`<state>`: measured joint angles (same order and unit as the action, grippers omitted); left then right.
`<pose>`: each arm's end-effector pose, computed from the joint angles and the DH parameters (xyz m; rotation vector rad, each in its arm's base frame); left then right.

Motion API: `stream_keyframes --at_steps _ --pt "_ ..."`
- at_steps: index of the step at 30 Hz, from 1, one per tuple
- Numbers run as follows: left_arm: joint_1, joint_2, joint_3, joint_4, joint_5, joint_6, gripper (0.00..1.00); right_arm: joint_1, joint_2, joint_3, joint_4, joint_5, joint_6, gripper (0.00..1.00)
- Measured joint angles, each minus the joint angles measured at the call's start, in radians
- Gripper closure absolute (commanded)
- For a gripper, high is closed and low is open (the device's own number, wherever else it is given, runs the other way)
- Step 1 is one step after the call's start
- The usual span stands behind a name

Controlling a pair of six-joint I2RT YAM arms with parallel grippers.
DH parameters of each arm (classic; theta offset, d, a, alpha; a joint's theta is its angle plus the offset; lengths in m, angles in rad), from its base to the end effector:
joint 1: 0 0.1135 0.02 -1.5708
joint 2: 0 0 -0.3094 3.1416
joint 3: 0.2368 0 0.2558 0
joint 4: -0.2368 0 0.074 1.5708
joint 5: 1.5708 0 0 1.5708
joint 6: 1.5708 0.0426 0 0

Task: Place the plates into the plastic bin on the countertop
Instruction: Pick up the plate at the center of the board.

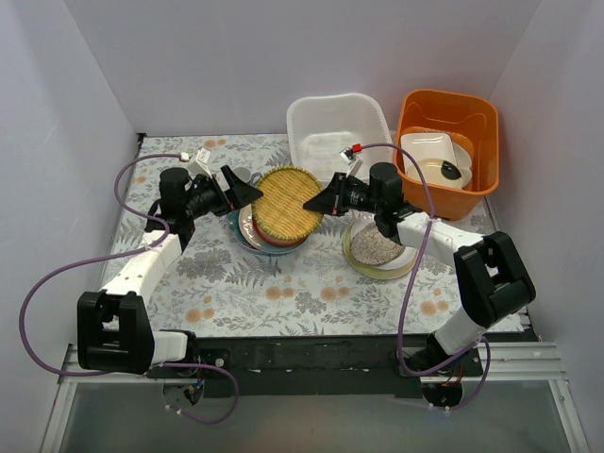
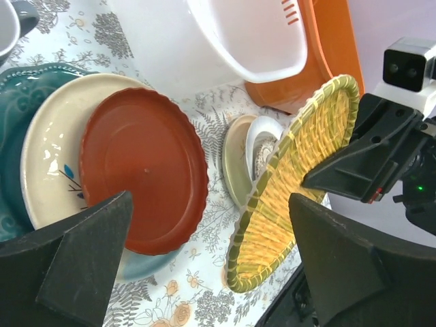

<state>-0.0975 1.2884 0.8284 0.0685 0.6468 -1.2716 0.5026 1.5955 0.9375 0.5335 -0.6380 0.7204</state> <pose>0.2792 -0.0531 0.3128 -0.7914 2.0620 -1.4714 0.3107 0.1997 0.3048 -0.3293 1.8651 1.4131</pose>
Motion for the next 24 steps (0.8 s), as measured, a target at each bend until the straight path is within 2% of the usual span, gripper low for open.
stream_keyframes --at_steps 15,24 --pt "0.000 0.003 0.047 -0.075 -0.087 0.072 0.02 -0.016 -0.015 0.094 -0.197 0.043 -0.105 0.99" --pt "0.000 0.129 0.241 -0.156 -0.129 0.132 0.02 -0.043 -0.051 0.186 -0.383 0.121 -0.228 0.99"
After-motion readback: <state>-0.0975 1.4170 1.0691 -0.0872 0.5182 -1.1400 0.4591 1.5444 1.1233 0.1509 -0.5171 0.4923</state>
